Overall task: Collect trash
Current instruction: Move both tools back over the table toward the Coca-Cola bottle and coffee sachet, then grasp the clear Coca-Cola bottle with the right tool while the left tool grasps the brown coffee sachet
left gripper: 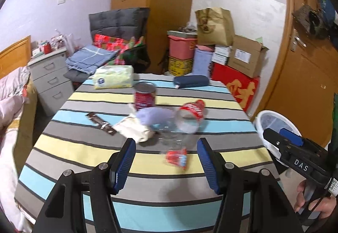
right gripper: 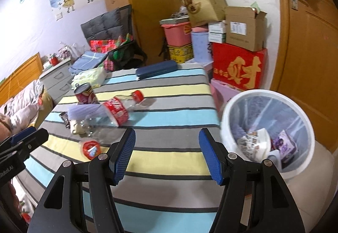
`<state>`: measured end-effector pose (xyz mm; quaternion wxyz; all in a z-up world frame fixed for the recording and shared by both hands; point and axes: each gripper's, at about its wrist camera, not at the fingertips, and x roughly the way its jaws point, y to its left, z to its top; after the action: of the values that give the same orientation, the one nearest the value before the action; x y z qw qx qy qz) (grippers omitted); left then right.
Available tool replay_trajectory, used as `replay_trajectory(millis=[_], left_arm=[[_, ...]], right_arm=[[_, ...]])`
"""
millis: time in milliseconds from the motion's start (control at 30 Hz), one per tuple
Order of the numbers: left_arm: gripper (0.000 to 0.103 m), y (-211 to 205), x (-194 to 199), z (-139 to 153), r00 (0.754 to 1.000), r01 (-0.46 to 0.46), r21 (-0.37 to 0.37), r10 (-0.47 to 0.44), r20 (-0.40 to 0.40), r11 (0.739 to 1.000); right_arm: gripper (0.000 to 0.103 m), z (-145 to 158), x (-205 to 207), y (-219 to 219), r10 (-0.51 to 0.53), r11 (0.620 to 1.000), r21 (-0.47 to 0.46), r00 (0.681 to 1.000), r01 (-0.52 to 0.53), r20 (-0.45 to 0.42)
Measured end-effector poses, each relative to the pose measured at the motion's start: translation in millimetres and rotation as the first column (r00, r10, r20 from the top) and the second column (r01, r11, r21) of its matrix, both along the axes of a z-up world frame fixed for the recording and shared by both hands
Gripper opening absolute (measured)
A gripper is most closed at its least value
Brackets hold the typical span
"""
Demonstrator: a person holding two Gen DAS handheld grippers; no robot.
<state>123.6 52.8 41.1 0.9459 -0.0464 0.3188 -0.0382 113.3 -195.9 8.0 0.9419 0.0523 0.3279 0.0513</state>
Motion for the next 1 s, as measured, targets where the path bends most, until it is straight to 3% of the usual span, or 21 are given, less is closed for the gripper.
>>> replay_trajectory(millis=[300, 567, 1000], left_arm=[[0.061, 41.4, 5.9, -6.9, 0.998, -0.055, -0.022, 0.055, -0.019, 0.998], [0.061, 68.0, 22.5, -17.2, 0.996, -0.077, -0.027, 0.076, -0.054, 0.997], [0.062, 118.7, 59.6, -42.5, 0.98, -0.157, -0.059, 0.148, -0.134, 0.986]], right_arm=[[0.064, -4.1, 18.4, 31.2, 0.057, 0.998, 0.002, 0.998, -0.057, -0.035], [0.064, -10.9, 40.2, 49.7, 0.098, 0.994, 0.057, 0.992, -0.094, -0.081], [0.064, -23.6, 77.9, 72.1, 0.088, 0.993, 0.092, 0.98, -0.073, -0.18]])
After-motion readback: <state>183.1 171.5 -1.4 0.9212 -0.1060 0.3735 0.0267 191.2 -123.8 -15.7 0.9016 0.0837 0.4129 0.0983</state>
